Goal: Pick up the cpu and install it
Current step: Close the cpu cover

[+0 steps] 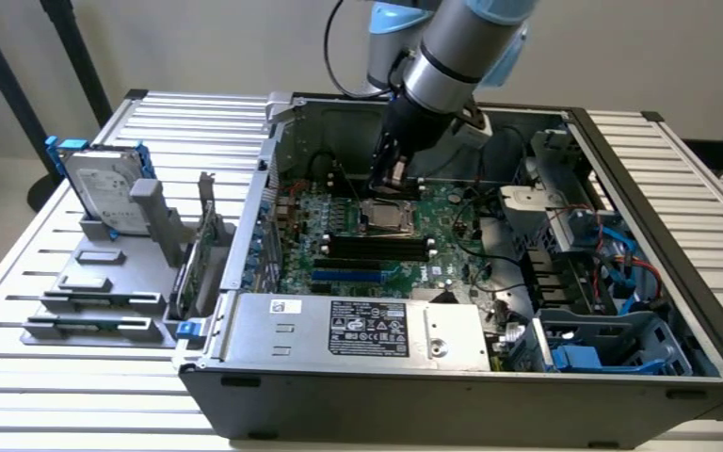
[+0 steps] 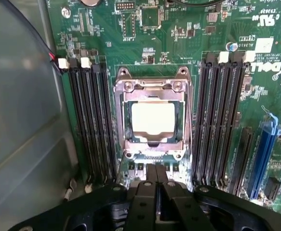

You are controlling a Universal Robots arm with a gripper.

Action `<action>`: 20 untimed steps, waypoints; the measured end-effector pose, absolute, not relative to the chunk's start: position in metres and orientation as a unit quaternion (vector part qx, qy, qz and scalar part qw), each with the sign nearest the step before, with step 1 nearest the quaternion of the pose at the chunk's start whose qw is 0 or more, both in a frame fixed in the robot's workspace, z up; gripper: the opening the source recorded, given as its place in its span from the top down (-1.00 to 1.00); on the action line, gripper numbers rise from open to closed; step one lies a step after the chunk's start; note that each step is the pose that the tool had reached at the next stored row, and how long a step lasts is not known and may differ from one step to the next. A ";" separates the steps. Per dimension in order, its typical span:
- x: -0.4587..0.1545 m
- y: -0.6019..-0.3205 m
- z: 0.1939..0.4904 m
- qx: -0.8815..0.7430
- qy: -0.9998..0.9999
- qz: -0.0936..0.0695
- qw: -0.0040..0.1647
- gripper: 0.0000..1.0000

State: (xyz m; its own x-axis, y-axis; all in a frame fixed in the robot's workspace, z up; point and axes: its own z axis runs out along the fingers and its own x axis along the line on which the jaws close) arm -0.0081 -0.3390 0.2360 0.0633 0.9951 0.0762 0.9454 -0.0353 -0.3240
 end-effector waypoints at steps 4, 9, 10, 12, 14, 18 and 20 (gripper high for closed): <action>-0.011 -0.339 0.229 -0.714 -0.679 0.086 0.146 0.79; -0.014 -0.339 0.220 -0.714 -0.679 0.086 0.146 0.79; -0.014 -0.339 0.218 -0.714 -0.679 0.085 0.147 0.79; -0.015 -0.339 0.216 -0.714 -0.679 0.084 0.148 0.79; -0.015 -0.339 0.213 -0.714 -0.679 0.083 0.150 0.79; -0.016 -0.339 0.208 -0.713 -0.679 0.081 0.152 0.79; -0.016 -0.339 0.205 -0.713 -0.680 0.080 0.152 0.79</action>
